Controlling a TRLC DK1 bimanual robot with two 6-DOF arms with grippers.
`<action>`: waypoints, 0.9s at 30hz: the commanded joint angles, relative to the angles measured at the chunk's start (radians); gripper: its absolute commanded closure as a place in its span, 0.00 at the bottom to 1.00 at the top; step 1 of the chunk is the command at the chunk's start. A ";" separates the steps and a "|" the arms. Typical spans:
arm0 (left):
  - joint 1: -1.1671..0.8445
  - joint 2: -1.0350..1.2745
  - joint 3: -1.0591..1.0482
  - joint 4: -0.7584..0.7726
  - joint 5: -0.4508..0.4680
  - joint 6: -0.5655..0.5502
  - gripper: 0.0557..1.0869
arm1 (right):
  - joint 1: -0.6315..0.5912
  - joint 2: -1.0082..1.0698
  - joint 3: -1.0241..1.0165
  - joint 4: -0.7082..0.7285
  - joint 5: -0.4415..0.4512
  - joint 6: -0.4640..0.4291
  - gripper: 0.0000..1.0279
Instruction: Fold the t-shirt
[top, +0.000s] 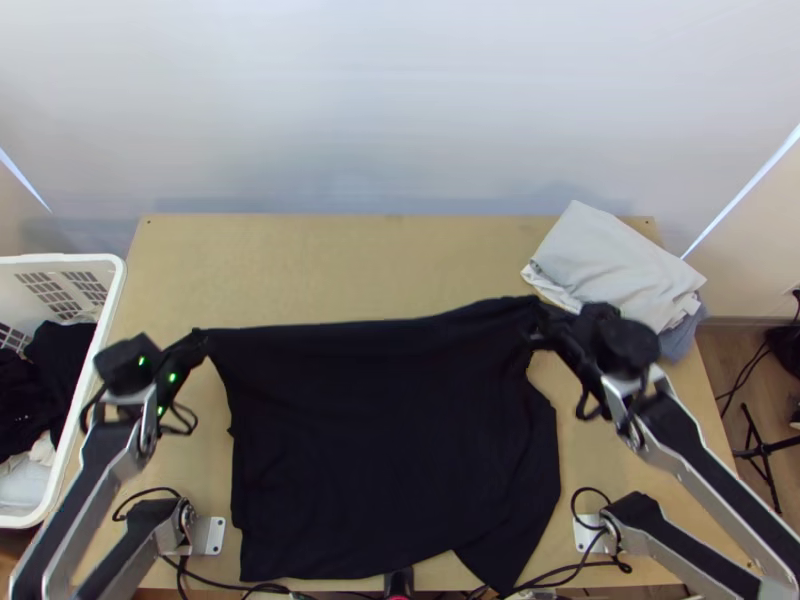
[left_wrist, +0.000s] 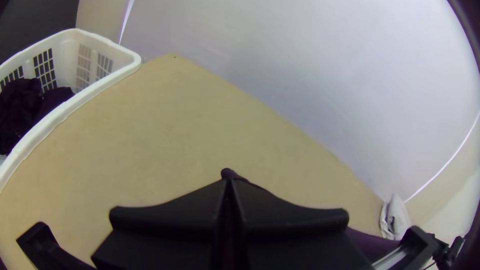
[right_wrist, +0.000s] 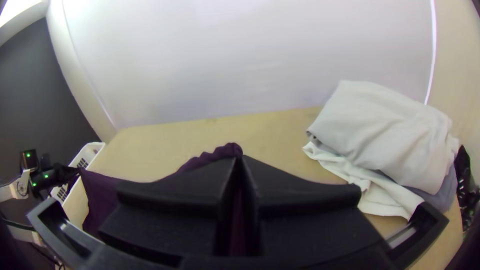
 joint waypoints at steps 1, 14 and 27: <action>0.011 0.365 0.109 0.161 -0.003 -0.045 0.96 | -0.131 0.270 0.127 0.026 -0.022 0.008 0.97; 0.055 0.743 0.407 0.174 -0.012 -0.059 0.96 | -0.194 0.718 0.486 -0.003 -0.019 0.010 0.97; 0.083 1.030 0.760 0.129 -0.027 -0.053 0.97 | -0.188 1.071 0.931 -0.003 -0.001 0.007 0.97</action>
